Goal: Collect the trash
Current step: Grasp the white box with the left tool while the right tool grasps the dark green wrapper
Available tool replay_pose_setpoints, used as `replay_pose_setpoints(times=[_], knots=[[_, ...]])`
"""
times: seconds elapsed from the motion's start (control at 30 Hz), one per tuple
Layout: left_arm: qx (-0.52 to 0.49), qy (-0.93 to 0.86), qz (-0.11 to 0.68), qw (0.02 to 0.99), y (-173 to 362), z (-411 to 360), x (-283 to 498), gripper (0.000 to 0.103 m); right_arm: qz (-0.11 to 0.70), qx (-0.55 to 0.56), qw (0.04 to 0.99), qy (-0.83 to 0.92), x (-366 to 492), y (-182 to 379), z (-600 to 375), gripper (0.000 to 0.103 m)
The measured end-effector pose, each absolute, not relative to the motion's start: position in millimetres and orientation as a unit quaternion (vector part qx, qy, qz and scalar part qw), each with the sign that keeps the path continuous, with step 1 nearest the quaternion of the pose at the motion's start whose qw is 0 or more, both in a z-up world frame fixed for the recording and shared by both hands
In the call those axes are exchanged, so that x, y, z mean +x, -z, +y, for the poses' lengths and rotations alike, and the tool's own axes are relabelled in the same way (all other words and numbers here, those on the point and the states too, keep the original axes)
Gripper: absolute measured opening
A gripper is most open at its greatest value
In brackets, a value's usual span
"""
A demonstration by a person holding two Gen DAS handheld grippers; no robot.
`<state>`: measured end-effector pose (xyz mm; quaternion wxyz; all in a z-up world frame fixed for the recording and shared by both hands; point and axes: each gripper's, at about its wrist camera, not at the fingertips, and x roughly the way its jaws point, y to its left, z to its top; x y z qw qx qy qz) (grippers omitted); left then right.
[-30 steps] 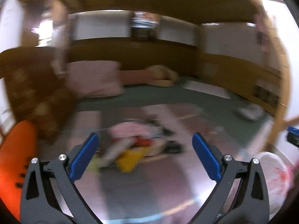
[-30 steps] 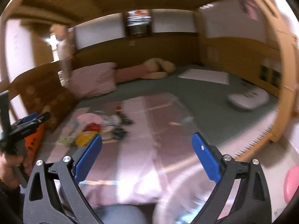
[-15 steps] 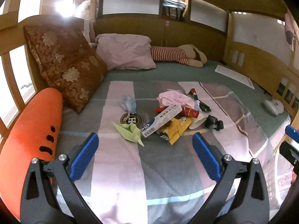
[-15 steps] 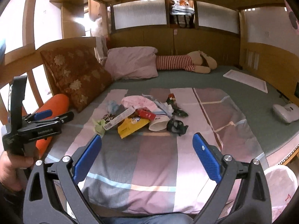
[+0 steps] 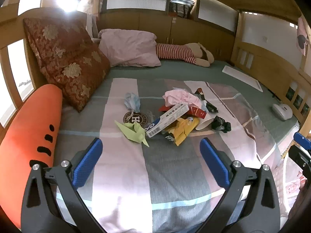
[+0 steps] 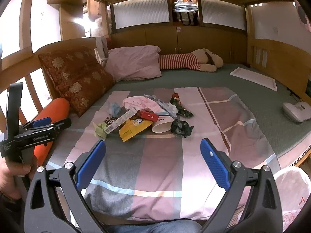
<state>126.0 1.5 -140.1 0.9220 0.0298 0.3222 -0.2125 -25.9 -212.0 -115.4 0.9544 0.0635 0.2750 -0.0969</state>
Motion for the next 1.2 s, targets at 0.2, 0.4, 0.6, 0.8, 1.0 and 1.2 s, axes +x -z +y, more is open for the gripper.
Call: replay_pose_setpoints(times=[0.2, 0.4, 0.6, 0.8, 1.0, 1.2], knots=[[0.032, 0.212, 0.322, 0.922, 140, 1, 126, 0.100, 0.277, 0.065, 0.954, 0.100, -24, 117, -214, 0.096], [0.033, 0.212, 0.323, 0.922, 141, 0, 126, 0.100, 0.278, 0.068, 0.953, 0.098, -23, 119, -215, 0.096], [0.039, 0.211, 0.330, 0.919, 145, -1, 130, 0.100, 0.283, 0.066, 0.952, 0.099, -17, 124, -215, 0.096], [0.053, 0.216, 0.351, 0.910, 156, -19, 152, 0.100, 0.287, 0.068, 0.949, 0.109, 8, 135, -227, 0.096], [0.074, 0.234, 0.369, 0.896, 172, -51, 191, 0.100, 0.312, 0.121, 0.933, 0.131, 59, 168, -268, 0.096], [0.128, 0.236, 0.367, 0.891, 202, -84, 230, 0.096, 0.342, 0.145, 0.915, 0.157, 111, 208, -301, 0.096]])
